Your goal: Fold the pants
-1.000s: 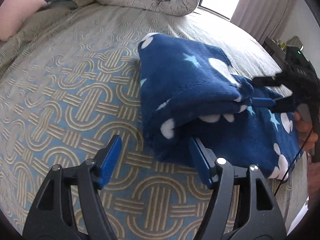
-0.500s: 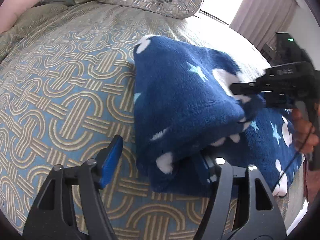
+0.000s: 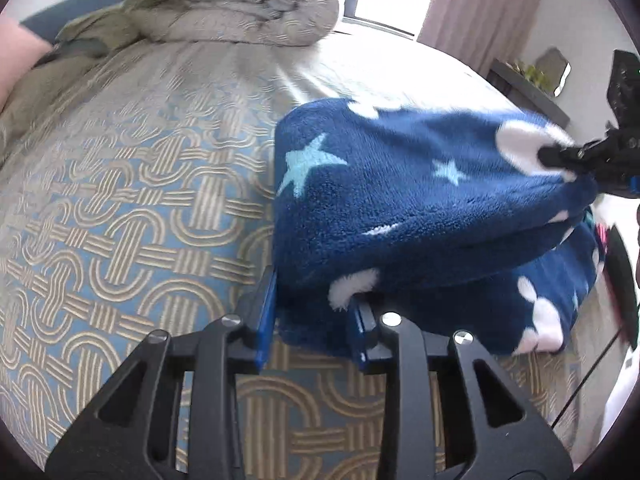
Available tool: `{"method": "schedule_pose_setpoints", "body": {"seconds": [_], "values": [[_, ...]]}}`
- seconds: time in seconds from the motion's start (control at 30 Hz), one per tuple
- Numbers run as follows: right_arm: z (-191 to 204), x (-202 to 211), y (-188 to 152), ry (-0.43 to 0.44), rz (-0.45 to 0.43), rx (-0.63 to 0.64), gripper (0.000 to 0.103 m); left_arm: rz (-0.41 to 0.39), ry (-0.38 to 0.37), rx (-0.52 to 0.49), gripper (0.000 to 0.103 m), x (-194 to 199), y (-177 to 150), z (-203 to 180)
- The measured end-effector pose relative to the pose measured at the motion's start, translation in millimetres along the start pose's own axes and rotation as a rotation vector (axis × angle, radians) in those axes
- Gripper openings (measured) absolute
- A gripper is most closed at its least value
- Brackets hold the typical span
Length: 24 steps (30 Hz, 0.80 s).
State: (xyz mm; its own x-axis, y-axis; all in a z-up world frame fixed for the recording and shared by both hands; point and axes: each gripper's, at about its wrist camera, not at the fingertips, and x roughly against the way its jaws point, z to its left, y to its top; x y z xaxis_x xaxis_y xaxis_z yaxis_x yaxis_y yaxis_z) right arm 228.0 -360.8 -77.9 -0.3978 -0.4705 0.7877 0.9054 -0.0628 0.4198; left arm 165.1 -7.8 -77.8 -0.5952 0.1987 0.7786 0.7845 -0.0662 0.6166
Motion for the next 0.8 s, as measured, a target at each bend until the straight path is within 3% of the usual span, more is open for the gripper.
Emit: {"method": "schedule_pose_setpoints", "body": {"seconds": [0.17,0.3,0.53,0.6,0.7,0.8], "values": [[-52,-13,-27,-0.003,0.061,-0.121,0.016,0.008,0.009,-0.052,0.033,-1,-2,-13],[-61,-21,-34,0.0,0.071,-0.154,0.016,0.016,0.064,-0.096,0.034,0,-3,-19],[-31,21,-22,-0.033,-0.067,-0.029,0.016,0.039,0.075,-0.098,0.037,-1,-8,-17],[-33,22,-22,-0.054,-0.07,-0.017,0.016,0.054,0.091,-0.106,0.037,-4,-13,-16],[-53,9,-28,-0.104,-0.035,-0.055,0.016,0.064,0.109,-0.11,0.037,-8,-18,-12],[-88,-21,-42,-0.124,0.055,-0.141,0.017,0.071,0.106,-0.066,0.037,-9,-19,1]]}}
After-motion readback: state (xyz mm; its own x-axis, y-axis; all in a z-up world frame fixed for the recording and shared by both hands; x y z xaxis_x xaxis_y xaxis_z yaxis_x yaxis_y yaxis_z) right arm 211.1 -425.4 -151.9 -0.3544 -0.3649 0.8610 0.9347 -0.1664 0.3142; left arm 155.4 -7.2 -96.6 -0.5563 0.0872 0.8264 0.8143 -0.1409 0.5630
